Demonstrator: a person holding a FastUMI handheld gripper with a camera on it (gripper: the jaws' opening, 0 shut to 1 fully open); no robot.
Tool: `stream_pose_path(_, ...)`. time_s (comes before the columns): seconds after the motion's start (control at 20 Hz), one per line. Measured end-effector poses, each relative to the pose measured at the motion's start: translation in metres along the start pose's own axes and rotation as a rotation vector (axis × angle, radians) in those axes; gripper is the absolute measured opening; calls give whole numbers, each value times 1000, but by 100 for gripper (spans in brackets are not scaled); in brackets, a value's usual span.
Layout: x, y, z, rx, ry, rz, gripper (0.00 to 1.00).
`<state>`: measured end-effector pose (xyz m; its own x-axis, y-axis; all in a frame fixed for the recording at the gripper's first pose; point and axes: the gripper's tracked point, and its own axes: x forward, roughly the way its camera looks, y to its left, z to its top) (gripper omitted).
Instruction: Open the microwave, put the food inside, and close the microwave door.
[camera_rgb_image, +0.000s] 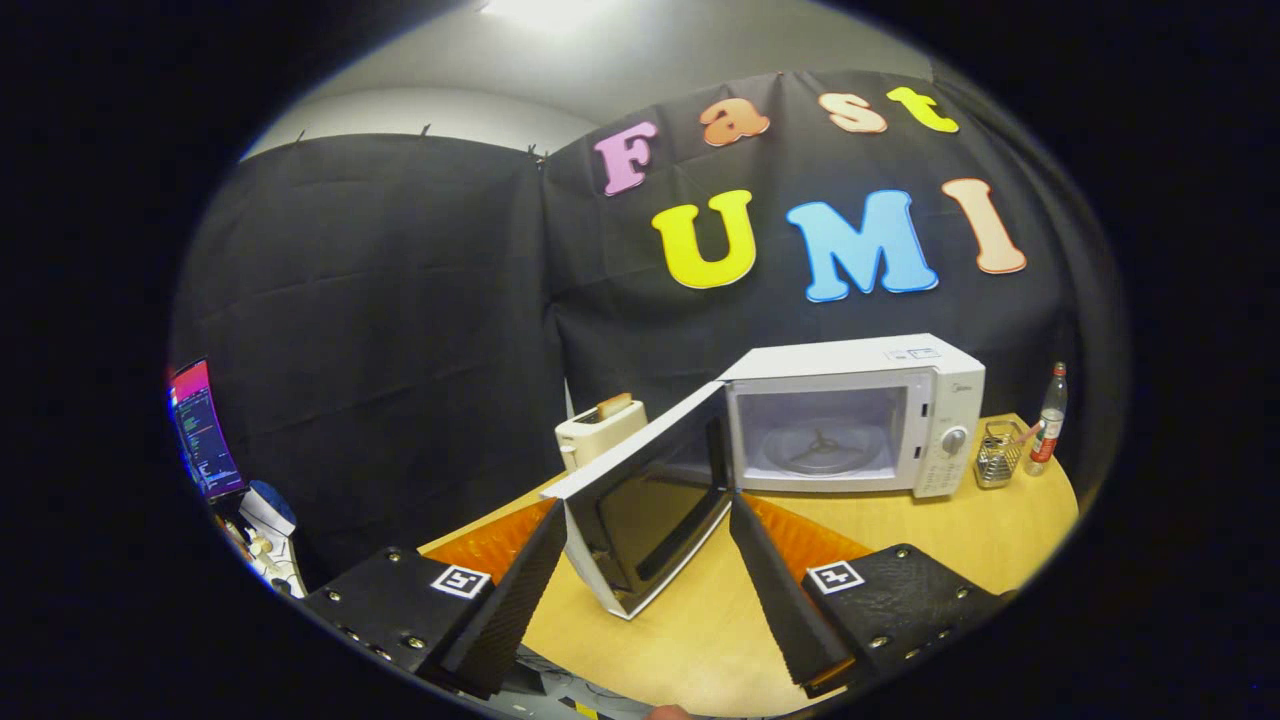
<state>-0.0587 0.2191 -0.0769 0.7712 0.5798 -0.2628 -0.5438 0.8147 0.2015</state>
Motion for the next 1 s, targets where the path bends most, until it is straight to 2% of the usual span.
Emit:
stream_pose_path(0.5,-23,-149,-37,120,83,-233,100)
stream_pose_path(0.8,-37,-214,-73,199,161,-333,100)
stream_pose_path(1.0,-49,-241,-103,256,223,-366,100)
